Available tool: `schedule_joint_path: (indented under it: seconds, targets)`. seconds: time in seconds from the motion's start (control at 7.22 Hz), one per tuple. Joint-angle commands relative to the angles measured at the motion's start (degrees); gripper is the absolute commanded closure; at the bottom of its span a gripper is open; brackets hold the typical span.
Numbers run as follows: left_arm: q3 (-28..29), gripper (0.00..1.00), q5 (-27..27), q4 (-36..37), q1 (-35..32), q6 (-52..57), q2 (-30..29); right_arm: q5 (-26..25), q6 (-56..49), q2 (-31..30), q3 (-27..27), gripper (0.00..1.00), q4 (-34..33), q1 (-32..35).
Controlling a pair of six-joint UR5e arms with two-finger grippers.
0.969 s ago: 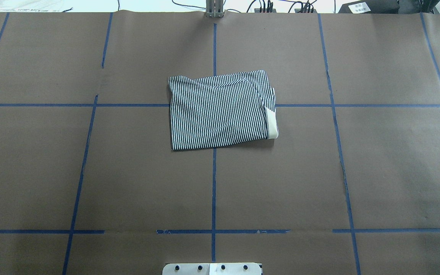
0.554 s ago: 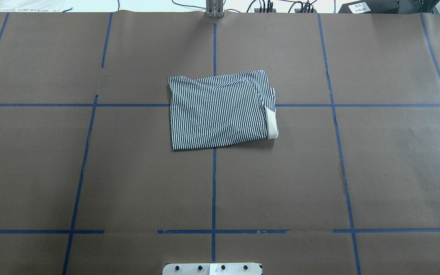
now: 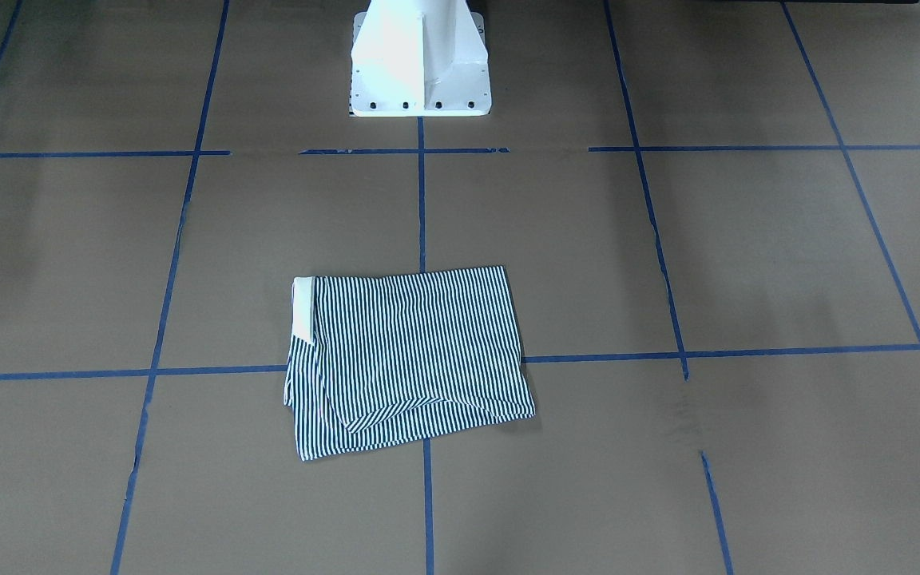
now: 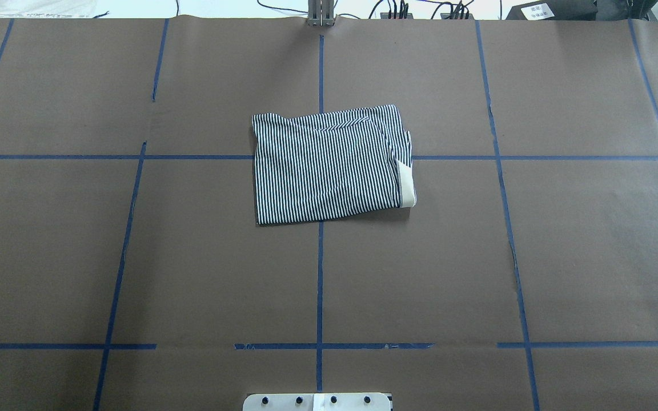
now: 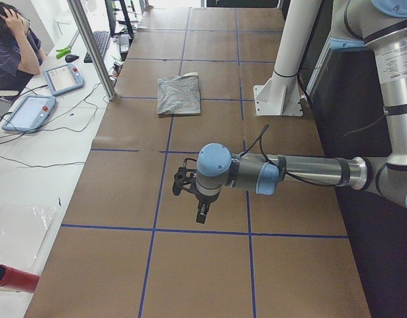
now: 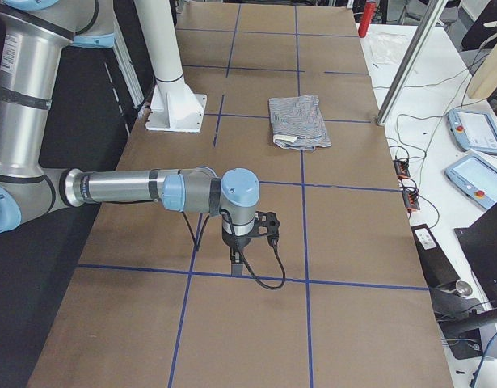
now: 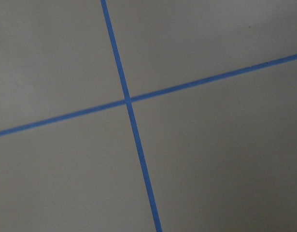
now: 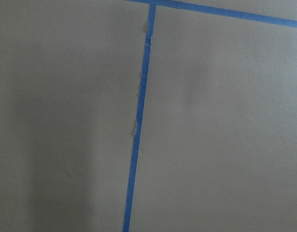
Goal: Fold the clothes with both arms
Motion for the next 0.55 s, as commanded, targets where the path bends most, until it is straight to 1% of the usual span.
schedule_joint_path:
  seconds: [0.0,0.42]
  targets:
    - [1.74,0.0,-0.31,-0.05,0.12,-0.47,0.47,0.04,-0.07,0.03,-0.13,0.0,0.44,0.04]
    - [2.97,0.0,0.39,-0.75,0.29,-0.3,-1.27,0.13,-0.07,0.03,-0.39,0.0,0.44,-0.04]
